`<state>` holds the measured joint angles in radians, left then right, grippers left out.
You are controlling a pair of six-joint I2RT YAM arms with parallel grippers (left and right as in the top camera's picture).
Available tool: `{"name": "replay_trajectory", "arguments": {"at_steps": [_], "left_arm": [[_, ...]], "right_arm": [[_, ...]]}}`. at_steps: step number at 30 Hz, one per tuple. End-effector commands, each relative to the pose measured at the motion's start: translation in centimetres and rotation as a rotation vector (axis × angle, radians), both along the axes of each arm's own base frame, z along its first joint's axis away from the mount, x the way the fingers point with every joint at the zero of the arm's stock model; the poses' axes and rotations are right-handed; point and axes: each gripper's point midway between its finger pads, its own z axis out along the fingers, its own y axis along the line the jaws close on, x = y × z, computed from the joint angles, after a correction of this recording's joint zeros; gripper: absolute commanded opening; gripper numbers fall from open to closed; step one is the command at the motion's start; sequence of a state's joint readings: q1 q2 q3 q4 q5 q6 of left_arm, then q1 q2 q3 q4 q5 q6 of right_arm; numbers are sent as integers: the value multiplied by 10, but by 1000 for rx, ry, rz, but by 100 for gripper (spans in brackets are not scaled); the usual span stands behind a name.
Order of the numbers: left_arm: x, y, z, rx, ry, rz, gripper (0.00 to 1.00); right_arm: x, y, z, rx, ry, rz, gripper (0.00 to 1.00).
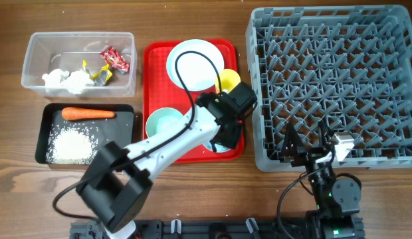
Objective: Sort waste into correct bins and load items into the dishwasher rack
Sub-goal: 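Move the left gripper right over the blue bowl, then lower the left gripper into the blue bowl around the brown mushroom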
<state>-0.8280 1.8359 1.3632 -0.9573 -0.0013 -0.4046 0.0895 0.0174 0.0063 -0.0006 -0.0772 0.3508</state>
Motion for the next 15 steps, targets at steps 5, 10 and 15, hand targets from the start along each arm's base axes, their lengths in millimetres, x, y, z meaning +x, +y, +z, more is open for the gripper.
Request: {"name": "replay_trajectory", "arguments": {"at_steps": [5,10,15], "left_arm": [[2,3,-30,60,29,-4,55],[7,-3,-31,40,9,-6,47],[11,-1,-33,54,-7,-4,46]], "right_arm": [[0,-1,2,-7,-9,-7,100],[0,-1,2,-7,-9,-7,100],[0,-1,2,-6,-9,-7,100]]}}
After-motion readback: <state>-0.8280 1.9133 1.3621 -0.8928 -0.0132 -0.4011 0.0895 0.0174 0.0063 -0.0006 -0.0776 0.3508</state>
